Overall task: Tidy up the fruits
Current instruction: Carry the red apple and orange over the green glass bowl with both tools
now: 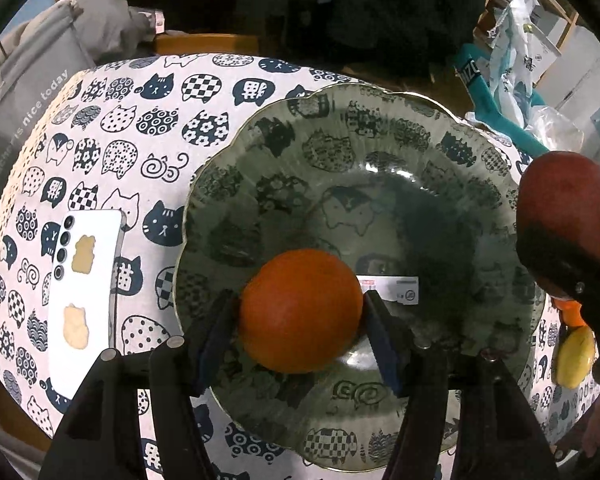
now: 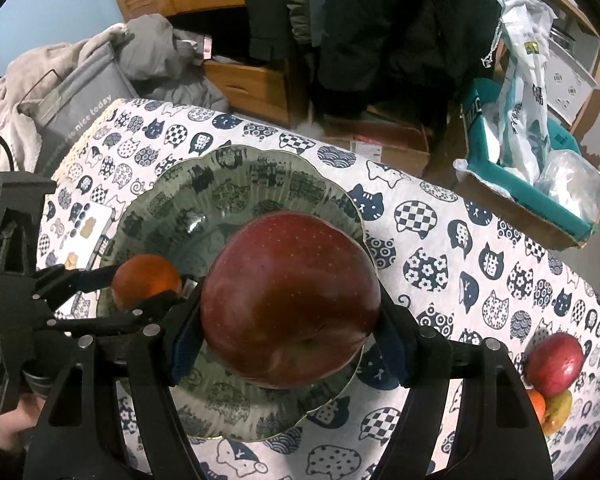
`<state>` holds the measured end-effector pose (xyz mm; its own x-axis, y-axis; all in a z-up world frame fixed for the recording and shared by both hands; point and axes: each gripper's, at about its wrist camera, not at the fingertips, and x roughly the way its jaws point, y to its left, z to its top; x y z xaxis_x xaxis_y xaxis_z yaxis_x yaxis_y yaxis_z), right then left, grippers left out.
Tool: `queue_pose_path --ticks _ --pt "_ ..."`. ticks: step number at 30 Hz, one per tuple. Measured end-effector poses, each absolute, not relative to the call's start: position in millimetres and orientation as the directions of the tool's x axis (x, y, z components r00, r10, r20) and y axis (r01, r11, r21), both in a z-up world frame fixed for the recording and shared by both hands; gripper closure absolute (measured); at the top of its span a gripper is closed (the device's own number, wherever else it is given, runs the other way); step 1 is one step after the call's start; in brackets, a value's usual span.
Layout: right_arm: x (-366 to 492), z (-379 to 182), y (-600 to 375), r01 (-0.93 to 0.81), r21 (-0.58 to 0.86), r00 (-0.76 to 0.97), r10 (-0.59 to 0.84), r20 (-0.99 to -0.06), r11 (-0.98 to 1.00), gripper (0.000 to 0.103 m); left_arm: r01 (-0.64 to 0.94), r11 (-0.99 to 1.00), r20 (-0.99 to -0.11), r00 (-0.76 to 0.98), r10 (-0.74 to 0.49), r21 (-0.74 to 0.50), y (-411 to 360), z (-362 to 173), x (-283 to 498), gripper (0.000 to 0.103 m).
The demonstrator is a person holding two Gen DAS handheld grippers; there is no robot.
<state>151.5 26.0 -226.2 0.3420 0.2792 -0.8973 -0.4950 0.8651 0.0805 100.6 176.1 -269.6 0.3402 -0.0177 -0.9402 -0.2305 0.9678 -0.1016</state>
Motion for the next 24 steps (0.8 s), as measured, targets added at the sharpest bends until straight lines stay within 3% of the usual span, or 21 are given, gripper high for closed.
queue_pose_path --ticks 4,24 --pt "153 -227 24 -0.487 0.087 0.34 0.281 -0.898 0.869 0.029 -0.238 0.968 -0.939 0.344 0.003 -0.084 176 -265 102 0.031" --pt "151 -272 58 -0.529 0.077 0.237 0.235 -0.943 0.845 0.029 -0.313 0.944 -0.914 0.405 0.032 -0.106 207 -221 61 0.031"
